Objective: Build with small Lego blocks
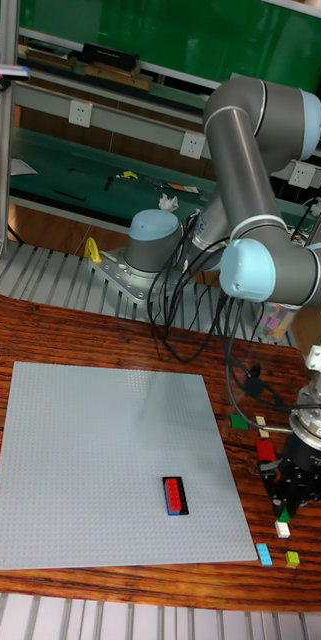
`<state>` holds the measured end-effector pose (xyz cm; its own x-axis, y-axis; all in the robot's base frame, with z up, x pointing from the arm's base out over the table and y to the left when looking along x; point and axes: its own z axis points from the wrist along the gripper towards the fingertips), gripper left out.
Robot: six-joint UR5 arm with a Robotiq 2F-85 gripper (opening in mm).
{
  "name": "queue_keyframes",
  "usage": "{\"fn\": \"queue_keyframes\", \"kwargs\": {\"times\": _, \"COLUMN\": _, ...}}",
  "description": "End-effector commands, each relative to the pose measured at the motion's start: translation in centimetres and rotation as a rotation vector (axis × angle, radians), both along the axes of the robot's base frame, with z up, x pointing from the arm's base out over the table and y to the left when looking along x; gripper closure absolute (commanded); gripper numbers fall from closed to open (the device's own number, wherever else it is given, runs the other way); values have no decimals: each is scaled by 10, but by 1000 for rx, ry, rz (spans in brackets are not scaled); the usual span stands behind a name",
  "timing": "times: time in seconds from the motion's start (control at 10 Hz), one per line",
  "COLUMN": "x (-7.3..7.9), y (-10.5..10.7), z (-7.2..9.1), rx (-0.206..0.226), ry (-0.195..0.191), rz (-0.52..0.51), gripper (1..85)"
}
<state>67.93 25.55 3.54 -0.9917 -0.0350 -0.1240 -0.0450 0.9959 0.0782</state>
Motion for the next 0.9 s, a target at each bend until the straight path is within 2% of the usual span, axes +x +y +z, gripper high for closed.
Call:
{"fn": "queue_keyframes", "kwargs": {"times": 0.0, "x": 3, "y": 5, "z": 4, "rx": 9, "ry": -10, "rz": -7, "gripper": 843}}
{"fn": "queue_keyframes", "kwargs": {"times": 0.2, "x": -1, "y": 5, "z": 4, "rx": 0, "ry": 1, "rz": 39, "gripper": 843}}
{"fn": "queue_keyframes", "kwargs": {"times": 0.4, "x": -13, "y": -3, "z": 2, "rx": -32, "ry": 45, "rz": 100, "gripper": 843}}
{"fn": "queue_keyframes", "kwargs": {"times": 0.7, "x": -20, "y": -9, "z": 1, "rx": -64, "ry": 67, "rz": 204, "gripper": 843}}
{"fn": "queue_keyframes", "kwargs": {"times": 0.8, "x": -19, "y": -27, "z": 1, "rx": -75, "ry": 60, "rz": 261, "gripper": 843}}
